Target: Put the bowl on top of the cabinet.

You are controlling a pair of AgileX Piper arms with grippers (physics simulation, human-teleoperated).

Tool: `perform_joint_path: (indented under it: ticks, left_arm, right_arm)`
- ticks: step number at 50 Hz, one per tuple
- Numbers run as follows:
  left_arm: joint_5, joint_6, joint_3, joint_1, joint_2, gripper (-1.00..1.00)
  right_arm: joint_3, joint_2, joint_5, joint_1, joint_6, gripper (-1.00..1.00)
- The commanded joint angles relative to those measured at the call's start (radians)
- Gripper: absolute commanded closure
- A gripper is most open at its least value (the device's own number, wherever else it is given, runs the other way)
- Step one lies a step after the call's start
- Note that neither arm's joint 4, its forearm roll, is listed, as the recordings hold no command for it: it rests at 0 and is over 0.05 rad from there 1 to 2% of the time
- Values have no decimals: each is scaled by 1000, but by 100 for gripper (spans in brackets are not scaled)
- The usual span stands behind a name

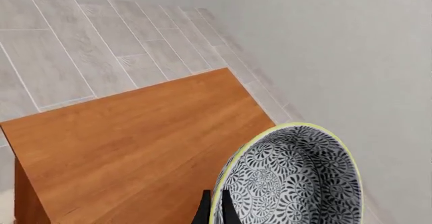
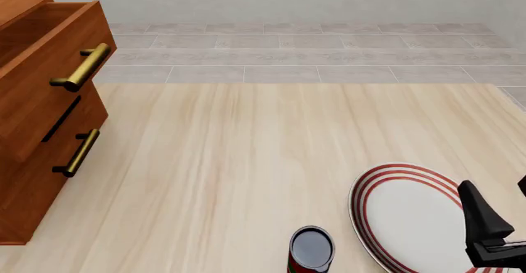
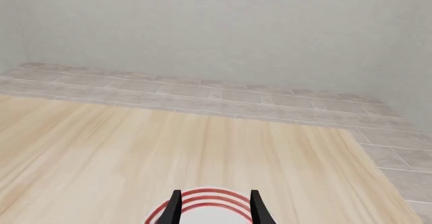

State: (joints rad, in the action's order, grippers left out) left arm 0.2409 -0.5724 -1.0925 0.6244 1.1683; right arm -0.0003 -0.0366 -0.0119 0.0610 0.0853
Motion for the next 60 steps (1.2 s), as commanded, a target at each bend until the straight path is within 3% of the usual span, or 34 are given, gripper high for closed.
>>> perform_joint_path:
  ticks: [1, 4, 5, 42, 60]
  left_arm:
    - [-9, 2, 12, 9, 9, 100]
    - [-12, -4, 17, 8, 9, 100]
    - [-13, -6, 17, 6, 9, -100]
    - [-8, -29, -37, 17, 15, -100]
    - [22, -49, -78, 29, -17, -100]
  right_arm:
    - [0, 20, 20, -1, 0, -100]
    - [0, 21, 21, 0, 0, -100]
    - [0, 20, 20, 0, 0, -100]
    - [0, -43, -45, 6, 1, -100]
    - [0, -2, -5, 13, 2, -100]
